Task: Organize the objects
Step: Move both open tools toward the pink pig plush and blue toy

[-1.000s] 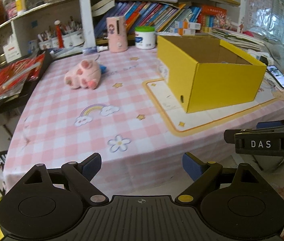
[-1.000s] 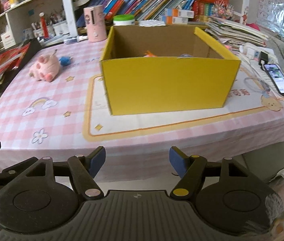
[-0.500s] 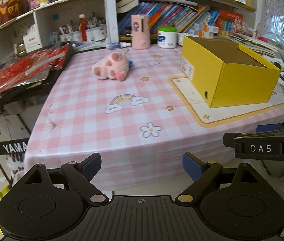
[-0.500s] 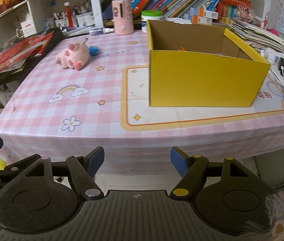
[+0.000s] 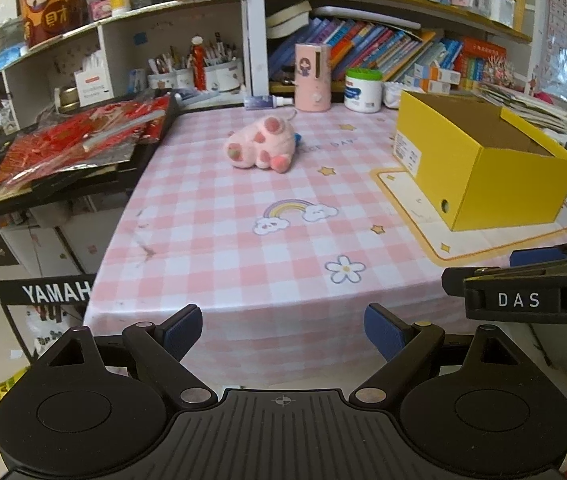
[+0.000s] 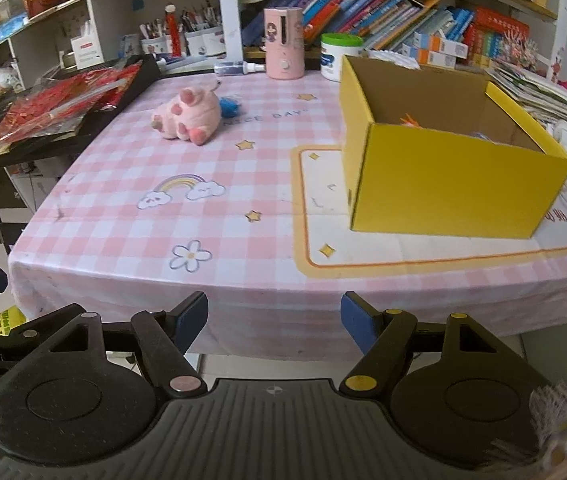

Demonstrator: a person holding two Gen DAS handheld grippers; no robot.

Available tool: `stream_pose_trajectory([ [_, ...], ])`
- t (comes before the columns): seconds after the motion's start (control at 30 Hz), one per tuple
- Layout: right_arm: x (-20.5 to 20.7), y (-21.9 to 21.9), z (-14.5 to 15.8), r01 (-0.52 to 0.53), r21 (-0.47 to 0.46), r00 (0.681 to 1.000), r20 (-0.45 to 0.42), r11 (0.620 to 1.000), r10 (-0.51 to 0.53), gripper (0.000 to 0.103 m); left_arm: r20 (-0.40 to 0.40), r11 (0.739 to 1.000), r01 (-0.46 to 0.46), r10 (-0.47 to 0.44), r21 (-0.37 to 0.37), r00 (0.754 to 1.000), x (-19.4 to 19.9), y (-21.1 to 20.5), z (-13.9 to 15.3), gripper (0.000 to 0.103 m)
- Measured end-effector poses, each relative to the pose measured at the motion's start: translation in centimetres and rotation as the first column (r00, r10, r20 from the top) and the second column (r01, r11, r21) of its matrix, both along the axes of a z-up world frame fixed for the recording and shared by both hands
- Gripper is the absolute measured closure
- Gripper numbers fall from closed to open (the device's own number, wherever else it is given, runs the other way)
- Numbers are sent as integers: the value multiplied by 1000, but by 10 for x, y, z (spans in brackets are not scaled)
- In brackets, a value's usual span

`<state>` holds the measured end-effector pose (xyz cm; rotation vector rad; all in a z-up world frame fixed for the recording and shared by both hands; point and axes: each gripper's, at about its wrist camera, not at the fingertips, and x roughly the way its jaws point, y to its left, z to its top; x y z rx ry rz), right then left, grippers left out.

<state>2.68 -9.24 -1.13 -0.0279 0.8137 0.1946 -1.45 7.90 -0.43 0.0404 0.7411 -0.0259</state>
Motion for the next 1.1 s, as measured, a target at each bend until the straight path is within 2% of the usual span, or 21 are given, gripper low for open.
stream_pose_trajectory([
  [0.53,31,23,-1,-69,2,998,11,998,69,31,-1,999,-53,53,0,999,23,15,-3,13],
  [1.1,117,40,-4,-132,0,991,-13,991,132,31,-23,992,-123,122,-20,992,96,25,-7,13],
])
